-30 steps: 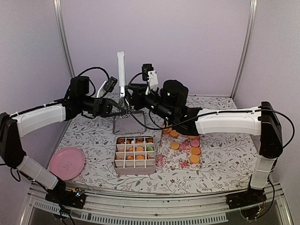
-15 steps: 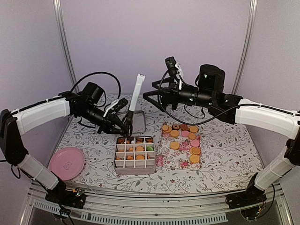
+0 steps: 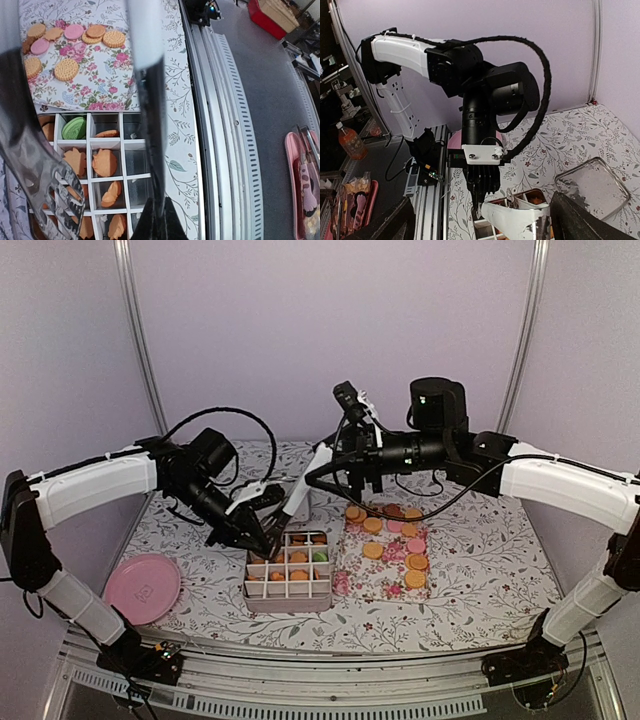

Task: Pack the cookies
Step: Pass from the left arm to the right

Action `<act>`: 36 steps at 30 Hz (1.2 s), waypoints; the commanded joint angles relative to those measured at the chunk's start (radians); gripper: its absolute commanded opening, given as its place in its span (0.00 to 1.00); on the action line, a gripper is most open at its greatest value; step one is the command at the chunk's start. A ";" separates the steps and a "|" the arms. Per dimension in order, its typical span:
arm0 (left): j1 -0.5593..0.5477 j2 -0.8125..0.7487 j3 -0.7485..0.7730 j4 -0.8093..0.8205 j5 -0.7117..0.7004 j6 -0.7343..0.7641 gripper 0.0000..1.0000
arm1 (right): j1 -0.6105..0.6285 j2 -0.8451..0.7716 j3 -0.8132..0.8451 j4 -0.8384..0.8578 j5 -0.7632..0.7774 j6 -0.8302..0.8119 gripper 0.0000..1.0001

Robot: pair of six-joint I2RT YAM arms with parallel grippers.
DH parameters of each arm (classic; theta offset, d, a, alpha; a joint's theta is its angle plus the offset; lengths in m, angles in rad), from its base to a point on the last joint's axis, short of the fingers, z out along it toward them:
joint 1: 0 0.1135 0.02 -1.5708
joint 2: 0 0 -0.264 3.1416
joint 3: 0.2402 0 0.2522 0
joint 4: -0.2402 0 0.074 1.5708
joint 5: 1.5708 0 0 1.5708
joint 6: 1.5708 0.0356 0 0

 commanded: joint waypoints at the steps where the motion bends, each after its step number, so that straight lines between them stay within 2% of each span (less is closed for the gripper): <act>1: -0.021 0.002 0.032 -0.033 0.005 0.043 0.00 | 0.002 0.060 0.056 -0.105 -0.163 -0.057 0.92; 14: -0.041 -0.007 0.063 -0.065 0.021 0.050 0.00 | 0.002 0.151 0.082 -0.035 -0.282 0.023 0.58; 25: -0.043 -0.008 0.071 -0.064 0.003 0.045 0.00 | 0.002 0.159 0.070 -0.046 -0.200 0.060 0.44; 28: -0.042 -0.003 0.077 -0.062 0.003 0.039 0.00 | 0.001 0.170 0.083 -0.086 -0.221 0.063 0.43; 30: -0.043 -0.003 0.081 -0.062 0.007 0.037 0.00 | 0.002 0.174 0.083 -0.101 -0.241 0.053 0.46; 36: -0.044 0.003 0.087 -0.056 0.013 0.031 0.00 | 0.009 0.156 0.038 -0.036 -0.228 0.057 0.52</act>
